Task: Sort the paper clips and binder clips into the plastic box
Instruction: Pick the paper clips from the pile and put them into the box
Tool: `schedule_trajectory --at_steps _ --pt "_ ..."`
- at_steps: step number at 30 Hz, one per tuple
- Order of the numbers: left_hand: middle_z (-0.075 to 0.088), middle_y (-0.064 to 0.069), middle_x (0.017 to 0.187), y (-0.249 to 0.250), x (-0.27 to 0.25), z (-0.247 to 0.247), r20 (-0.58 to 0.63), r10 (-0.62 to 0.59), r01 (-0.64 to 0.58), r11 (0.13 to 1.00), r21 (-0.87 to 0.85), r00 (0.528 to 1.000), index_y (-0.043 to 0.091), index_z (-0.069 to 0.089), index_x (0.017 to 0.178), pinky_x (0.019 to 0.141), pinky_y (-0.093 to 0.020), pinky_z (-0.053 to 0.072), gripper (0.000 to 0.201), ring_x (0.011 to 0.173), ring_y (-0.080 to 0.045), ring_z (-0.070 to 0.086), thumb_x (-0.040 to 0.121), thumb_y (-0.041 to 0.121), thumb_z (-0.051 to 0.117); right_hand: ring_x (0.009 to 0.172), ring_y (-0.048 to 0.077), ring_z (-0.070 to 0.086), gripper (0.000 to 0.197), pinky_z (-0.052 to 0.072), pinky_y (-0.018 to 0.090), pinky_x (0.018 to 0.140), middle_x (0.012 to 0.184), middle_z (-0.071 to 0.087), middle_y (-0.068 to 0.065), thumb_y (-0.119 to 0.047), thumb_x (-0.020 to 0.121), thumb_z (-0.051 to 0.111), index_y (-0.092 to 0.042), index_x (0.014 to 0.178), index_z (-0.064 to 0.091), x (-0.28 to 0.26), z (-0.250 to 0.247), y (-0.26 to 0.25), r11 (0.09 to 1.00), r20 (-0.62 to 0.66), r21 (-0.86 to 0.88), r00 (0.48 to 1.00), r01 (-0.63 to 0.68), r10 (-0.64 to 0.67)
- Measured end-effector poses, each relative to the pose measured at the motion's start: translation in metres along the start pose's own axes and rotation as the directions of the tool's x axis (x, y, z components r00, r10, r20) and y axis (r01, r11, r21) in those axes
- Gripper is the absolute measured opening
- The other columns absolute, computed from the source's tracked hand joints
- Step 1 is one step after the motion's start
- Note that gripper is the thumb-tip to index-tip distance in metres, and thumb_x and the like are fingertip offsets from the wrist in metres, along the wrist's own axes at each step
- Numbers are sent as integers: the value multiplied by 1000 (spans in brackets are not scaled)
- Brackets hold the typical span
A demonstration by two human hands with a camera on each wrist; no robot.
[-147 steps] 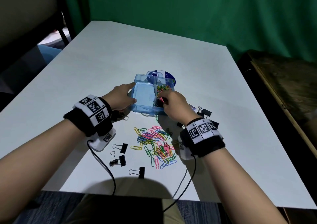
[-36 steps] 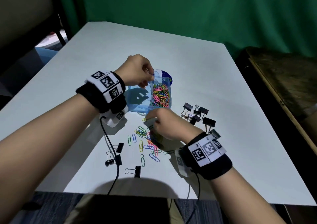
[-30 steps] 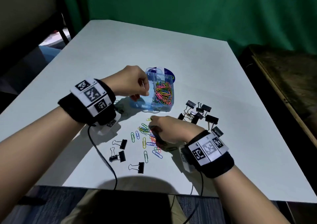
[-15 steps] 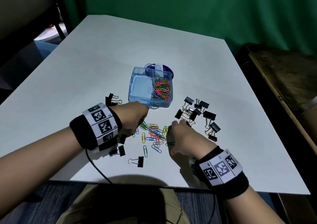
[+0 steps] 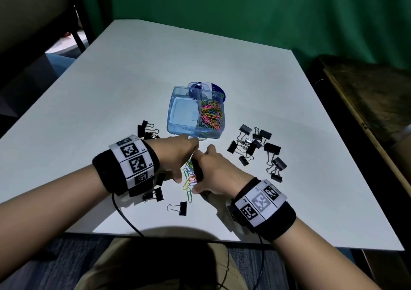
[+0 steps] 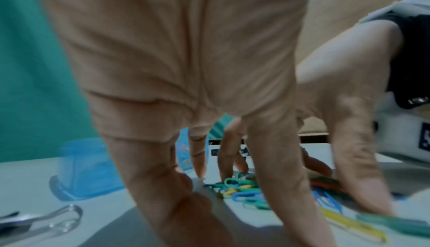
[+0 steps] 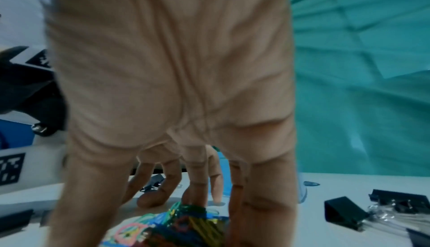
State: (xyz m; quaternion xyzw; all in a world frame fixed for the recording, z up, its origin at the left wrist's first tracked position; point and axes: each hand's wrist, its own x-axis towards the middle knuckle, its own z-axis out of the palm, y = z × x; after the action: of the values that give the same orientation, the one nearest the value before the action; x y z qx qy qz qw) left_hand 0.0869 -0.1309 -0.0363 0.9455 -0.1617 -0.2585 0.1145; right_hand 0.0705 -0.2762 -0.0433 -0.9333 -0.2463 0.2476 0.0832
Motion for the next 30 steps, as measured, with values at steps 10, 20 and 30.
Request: schedule_trajectory --at_steps 10,20,30 --pt "61 -8 104 5 11 1 -101 39 -35 999 36 994 13 58 104 80 -33 44 39 99 -25 56 71 18 78 99 33 61 26 37 28 68 106 65 16 -5 80 64 -8 106 66 13 -10 6 996 -135 24 988 80 -76" --pt "51 0 89 5 14 1 -81 29 -25 999 47 996 16 57 94 69 -30 40 31 89 -21 51 72 21 78 55 24 66 11 55 27 48 76 64 13 1 77 74 -2 74 63 8 -57 34 866 -176 500 974 -33 139" --pt "54 3 72 1 17 3 -109 40 -37 999 26 993 21 54 66 63 -25 40 24 80 -18 55 74 13 75 71 35 68 11 61 40 61 82 61 16 5 76 72 -1 77 63 57 -99 33 777 -450 625 847 72 284"
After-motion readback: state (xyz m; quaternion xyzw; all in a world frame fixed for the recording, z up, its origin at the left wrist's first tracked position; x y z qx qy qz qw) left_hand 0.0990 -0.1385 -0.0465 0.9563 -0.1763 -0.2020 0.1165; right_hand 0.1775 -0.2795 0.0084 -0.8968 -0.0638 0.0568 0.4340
